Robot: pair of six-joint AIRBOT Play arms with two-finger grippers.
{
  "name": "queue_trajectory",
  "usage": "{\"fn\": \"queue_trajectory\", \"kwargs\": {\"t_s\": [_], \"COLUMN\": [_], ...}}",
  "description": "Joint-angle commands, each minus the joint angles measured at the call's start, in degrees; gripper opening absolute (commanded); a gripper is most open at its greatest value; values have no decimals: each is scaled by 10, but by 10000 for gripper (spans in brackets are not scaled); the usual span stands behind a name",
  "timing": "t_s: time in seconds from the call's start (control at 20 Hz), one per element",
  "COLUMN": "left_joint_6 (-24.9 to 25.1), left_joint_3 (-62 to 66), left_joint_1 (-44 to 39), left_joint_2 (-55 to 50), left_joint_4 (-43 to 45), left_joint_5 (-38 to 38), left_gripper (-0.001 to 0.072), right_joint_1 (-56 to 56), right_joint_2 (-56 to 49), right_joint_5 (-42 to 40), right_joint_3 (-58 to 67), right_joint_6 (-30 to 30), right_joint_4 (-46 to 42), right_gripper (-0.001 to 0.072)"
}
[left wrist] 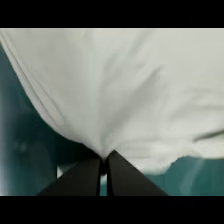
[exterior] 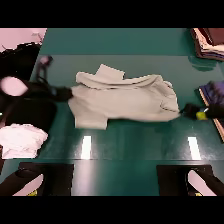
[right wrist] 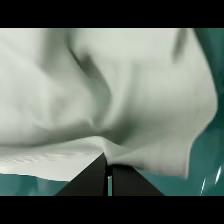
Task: Fold the shirts.
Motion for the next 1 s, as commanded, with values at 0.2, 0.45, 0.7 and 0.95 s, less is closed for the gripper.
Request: {"fn": "queue_trajectory", "kwargs": {"t_s": [0.2,0.45,0.7,0.95], "left_joint_6": [-5,-6,-6,-6], "left_joint_3": [367,585,606,476], "left_joint_1": [0,0,0,0], "left_joint_2": [132,139,137,94], "left_joint_4": [41,41,41,82], "left_joint_5": [-14,-39,-34,-76], "left_gripper": [23,23,22,23], "right_joint_1": [8,8,8,8], "right_joint_2": [118,153,121,-8], "right_joint_5": [-21,9,98,216], "right_joint_3": [381,551,658,715], "right_joint_6": [-1,-1,6,36], "right_joint_4": [-21,-111,-133,-131], "right_gripper": [18,18,18,18]}}
